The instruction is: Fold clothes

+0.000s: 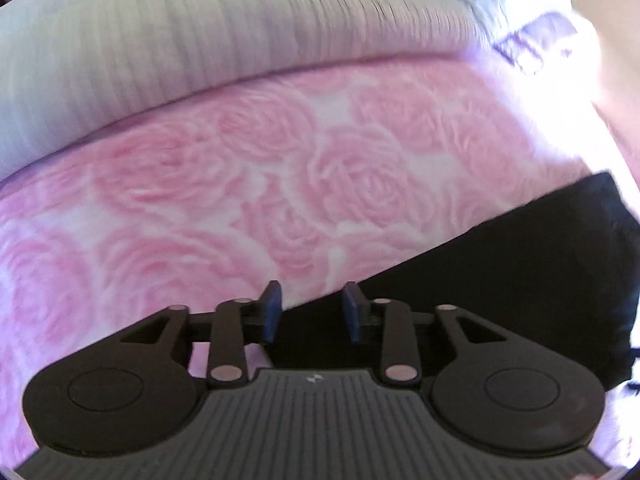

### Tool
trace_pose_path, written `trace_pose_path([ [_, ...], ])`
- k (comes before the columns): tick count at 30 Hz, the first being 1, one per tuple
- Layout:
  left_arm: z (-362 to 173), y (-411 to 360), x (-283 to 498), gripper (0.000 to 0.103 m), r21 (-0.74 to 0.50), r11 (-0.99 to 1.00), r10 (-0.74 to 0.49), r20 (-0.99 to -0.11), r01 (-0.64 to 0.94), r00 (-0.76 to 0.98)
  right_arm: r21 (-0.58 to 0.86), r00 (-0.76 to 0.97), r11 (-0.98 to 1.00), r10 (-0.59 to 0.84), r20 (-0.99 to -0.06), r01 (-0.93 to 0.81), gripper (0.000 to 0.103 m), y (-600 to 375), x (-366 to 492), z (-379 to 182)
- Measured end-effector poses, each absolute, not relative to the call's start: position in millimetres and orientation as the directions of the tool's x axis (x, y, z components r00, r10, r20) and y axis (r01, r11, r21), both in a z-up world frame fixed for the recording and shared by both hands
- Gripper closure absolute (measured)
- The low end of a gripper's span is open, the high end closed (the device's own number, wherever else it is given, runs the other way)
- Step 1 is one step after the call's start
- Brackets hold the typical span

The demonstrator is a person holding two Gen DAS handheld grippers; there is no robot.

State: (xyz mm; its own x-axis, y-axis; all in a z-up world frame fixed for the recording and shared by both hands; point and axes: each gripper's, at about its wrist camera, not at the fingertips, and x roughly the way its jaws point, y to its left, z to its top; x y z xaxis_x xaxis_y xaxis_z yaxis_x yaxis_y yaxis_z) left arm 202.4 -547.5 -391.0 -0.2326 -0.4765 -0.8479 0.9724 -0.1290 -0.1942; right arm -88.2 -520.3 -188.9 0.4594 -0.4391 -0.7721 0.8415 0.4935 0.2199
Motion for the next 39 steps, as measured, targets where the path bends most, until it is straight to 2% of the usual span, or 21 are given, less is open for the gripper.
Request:
trace_pose_path([
  [3,-384.1,-508.5,216.9,0.064,-0.276,-0.055,-0.465,-0.844,0.96,-0.269,0.247,0.523,0.565,-0.4,-0.753,0.787,0.051,-523.1,-57.4,-191.2],
  [8,-418.6,-438.7,223.8,0.064,-0.453,0.111,-0.431,-0.824,0.884,-0.368,0.278,0.548,0.611,-0.312,-0.776,0.742,0.05,-562.3,-10.0,-203.6],
  [9,-426.9,-430.1,222.2,0.067,-0.484,0.133,-0.427,-0.815,0.865,-0.391,0.274,0.548,0.627,-0.295,-0.783,0.729,0.05,-572.5,3.1,-208.7],
  [10,-433.2,-422.8,219.0,0.077,-0.5,0.145,-0.434,-0.808,0.854,-0.399,0.271,0.549,0.644,-0.278,-0.789,0.716,0.05,-583.3,14.6,-212.3],
  [12,-440.7,-410.7,211.4,0.079,-0.506,0.153,-0.468,-0.794,0.849,-0.389,0.268,0.547,0.675,-0.239,-0.802,0.688,0.05,-607.0,37.9,-218.7],
  [18,-440.8,-393.9,201.1,0.093,-0.515,0.164,-0.549,-0.756,0.841,-0.356,0.276,0.505,0.774,-0.064,-0.861,0.57,0.05,-651.8,124.6,-254.0],
  [20,-439.2,-387.8,200.3,0.094,-0.529,0.18,-0.571,-0.742,0.829,-0.35,0.19,0.439,0.8,-0.099,-0.893,0.569,0.064,-663.2,146.5,-269.5],
  [22,-439.9,-379.2,202.6,0.094,-0.556,0.213,-0.596,-0.726,0.804,-0.344,0.147,0.403,0.794,-0.131,-0.906,0.589,0.09,-680.3,158.5,-280.0],
  [24,-443.4,-373.6,206.5,0.094,-0.584,0.236,-0.608,-0.712,0.777,-0.35,0.156,0.405,0.788,-0.127,-0.905,0.596,0.092,-689.9,161.1,-276.5],
  [26,-446.6,-372.0,209.2,0.094,-0.599,0.238,-0.612,-0.704,0.765,-0.36,0.165,0.408,0.781,-0.124,-0.905,0.603,0.088,-699.5,163.7,-273.0],
  [27,-447.0,-372.4,210.6,0.094,-0.602,0.231,-0.612,-0.701,0.764,-0.367,0.161,0.416,0.799,-0.121,-0.901,0.579,0.077,-700.3,166.0,-267.6],
  [28,-447.3,-372.9,212.3,0.094,-0.605,0.222,-0.611,-0.698,0.765,-0.375,0.151,0.428,0.828,-0.116,-0.896,0.54,0.059,-698.7,168.8,-260.0],
  [30,-446.0,-373.8,213.5,0.094,-0.602,0.197,-0.61,-0.693,0.774,-0.384,0.102,0.442,0.891,-0.118,-0.889,0.442,0.035,-693.7,177.3,-245.7],
  [32,-443.5,-373.1,210.7,0.094,-0.582,0.164,-0.61,-0.694,0.796,-0.382,0.069,0.428,0.941,-0.085,-0.9,0.333,0.033,-692.2,193.9,-243.6],
  [36,-440.5,-371.4,207.2,0.094,-0.557,0.117,-0.619,-0.688,0.822,-0.378,0.127,0.256,0.967,0.068,-0.964,0.22,0.033,-698.9,231.1,-273.5],
  [37,-439.3,-369.6,207.1,0.094,-0.557,0.113,-0.624,-0.684,0.823,-0.377,0.141,0.208,0.967,0.096,-0.973,0.213,0.04,-701.0,237.5,-281.3],
  [39,-437.7,-364.9,207.4,0.094,-0.566,0.127,-0.636,-0.677,0.815,-0.371,0.159,0.142,0.963,0.129,-0.981,0.218,0.067,-706.6,244.7,-291.6],
])
